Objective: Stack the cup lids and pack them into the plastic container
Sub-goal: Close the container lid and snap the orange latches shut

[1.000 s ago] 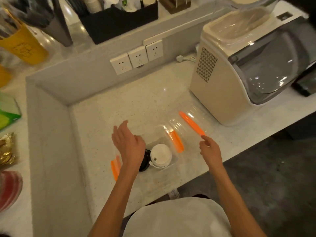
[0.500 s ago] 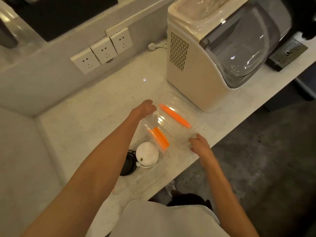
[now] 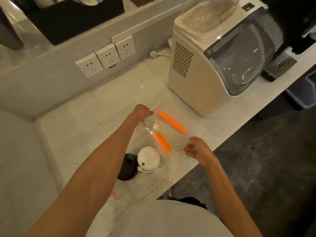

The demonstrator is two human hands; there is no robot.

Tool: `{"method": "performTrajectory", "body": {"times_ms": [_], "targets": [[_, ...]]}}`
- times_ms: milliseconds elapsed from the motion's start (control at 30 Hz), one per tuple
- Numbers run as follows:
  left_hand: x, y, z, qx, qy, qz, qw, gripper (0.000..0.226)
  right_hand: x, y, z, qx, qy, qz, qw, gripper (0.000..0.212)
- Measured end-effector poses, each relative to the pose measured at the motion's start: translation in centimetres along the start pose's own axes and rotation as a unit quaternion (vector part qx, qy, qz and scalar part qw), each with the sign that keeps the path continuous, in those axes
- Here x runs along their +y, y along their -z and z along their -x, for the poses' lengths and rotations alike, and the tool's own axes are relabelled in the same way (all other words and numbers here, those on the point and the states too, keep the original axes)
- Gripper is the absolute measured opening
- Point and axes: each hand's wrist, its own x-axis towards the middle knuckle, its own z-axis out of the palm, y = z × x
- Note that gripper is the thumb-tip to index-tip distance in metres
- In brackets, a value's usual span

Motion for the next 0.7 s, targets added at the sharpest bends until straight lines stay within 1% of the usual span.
{"method": "performTrajectory", "body": {"times_ms": [100,167,233,333,367,433,467,500,533,633,700], "targets": [[-0.9,0.5,-0.1,-0.008,0.004,0.019,1.000,0.034,0.0,-0.1,0.1,-0.005,0.000,0.010,1.000,0.046],[-1.5,0.9,-0.2,-0.009,0.013,0.029,0.999,0.044,-0.1,0.0,0.0,-0.020,-0.009,-0.019,1.000,0.043],[-2.1,1.1,-0.1,-0.003,0.014,0.028,1.000,0.034,-0.2,0.1,-0.1,-0.028,-0.018,-0.064,0.997,0.039],[-2.5,1.2,0.3,0.005,0.010,0.037,0.999,0.009,-0.4,0.2,-0.4,-0.015,-0.002,-0.074,0.997,0.035],[-2.5,1.2,0.6,0.009,0.008,0.050,0.999,0.009,-0.4,0.0,-0.4,-0.016,0.007,-0.067,0.998,0.034],[-2.3,1.1,1.0,0.020,0.007,0.083,0.996,0.011,-0.5,-0.6,-0.4,-0.020,0.036,-0.011,0.999,0.042],[-2.1,1.0,1.3,0.031,0.004,0.100,0.994,0.019,-0.7,-1.0,-0.3,-0.018,0.056,0.027,0.998,0.048],[-1.9,1.1,1.5,0.044,0.001,0.121,0.992,0.033,-1.1,-1.4,-0.1,-0.017,0.077,0.054,0.995,0.053],[-1.7,1.3,1.7,0.056,-0.003,0.142,0.988,0.041,-1.7,-1.7,0.1,-0.019,0.095,0.066,0.993,0.056],[-1.3,3.0,2.8,0.091,-0.025,0.201,0.975,0.048,-3.8,-2.7,0.6,-0.049,0.132,0.059,0.988,0.058],[-1.2,4.6,4.0,0.103,-0.065,0.239,0.963,0.052,-5.6,-3.5,1.2,-0.065,0.175,0.074,0.980,0.058]]}}
